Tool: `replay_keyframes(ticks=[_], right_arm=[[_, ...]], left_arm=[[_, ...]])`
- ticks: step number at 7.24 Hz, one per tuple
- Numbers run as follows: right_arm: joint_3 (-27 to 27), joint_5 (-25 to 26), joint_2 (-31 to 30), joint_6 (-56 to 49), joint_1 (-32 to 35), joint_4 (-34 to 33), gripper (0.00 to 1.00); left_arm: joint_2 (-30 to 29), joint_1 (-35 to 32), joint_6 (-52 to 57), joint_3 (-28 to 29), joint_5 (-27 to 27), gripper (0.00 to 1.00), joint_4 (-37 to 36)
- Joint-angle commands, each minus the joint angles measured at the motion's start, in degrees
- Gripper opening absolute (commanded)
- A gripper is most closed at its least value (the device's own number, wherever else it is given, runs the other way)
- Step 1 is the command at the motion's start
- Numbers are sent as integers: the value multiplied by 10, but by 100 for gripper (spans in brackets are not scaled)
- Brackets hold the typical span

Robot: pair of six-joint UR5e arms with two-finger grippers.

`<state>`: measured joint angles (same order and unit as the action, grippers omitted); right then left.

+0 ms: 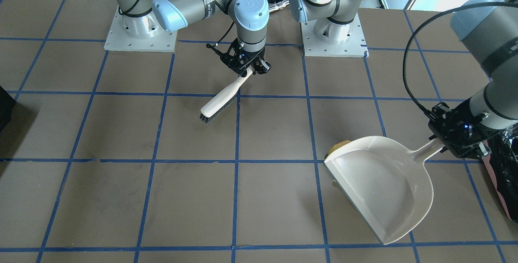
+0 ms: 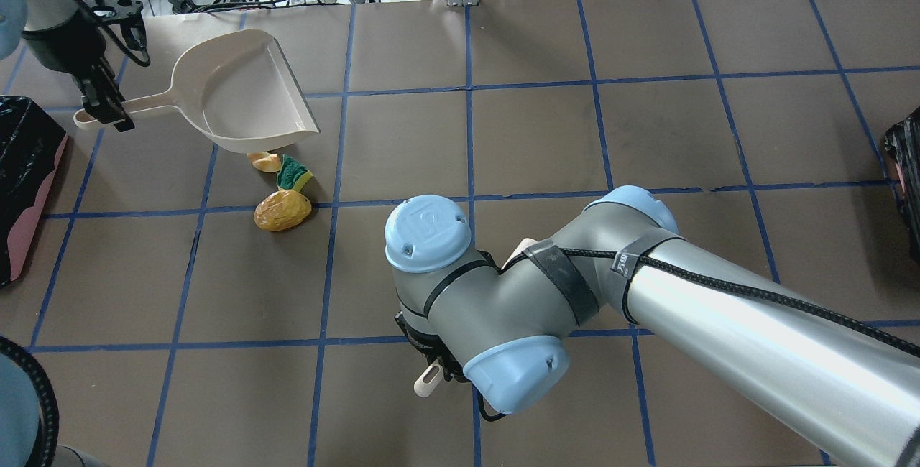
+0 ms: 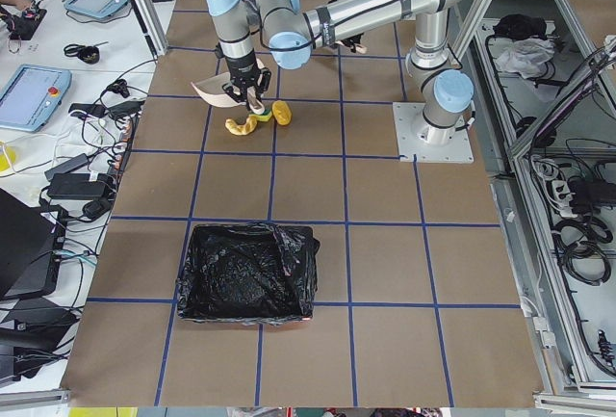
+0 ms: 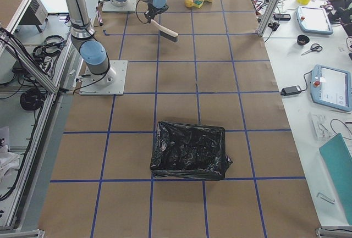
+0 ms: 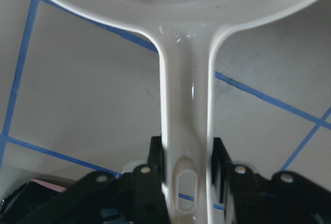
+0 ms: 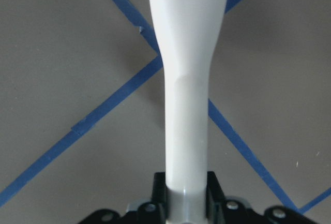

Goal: Sweep and dump trash in nearest bin
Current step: 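Lift the dustpan with the left gripper and set it beside the toys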

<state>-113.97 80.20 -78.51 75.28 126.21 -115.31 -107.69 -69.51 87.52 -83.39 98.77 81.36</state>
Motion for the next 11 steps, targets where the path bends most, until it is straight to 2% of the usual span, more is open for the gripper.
replay_keyframes(ticks=[1,2,3,5,7,8,9,10,11], right_arm=[[35,6,2,-2,-1,6,0],[81,12,22,-3,-1,53,0],[113,13,37,-3,-1,72,0],[170,6,84,-2,-2,70,0],[237,-1,144,-23,1,76,0],[247,-5,157,-25,1,73,0],[255,-38,162,-28,1,56,0],[283,-69,182,-38,3,45,0],[314,-69,205,-37,15,50,0]], left_arm=[[-12,51,141,-1,-1,0,-31],[-22,73,195,-2,-1,0,-50],[-36,90,234,-4,-1,0,-54],[-73,101,318,-3,0,0,-140],[-99,106,338,4,59,0,-184],[-103,108,332,-6,62,0,-198],[-116,108,300,-12,62,0,-211],[-126,108,292,-16,62,0,-226],[-127,108,293,-29,62,0,-233]])
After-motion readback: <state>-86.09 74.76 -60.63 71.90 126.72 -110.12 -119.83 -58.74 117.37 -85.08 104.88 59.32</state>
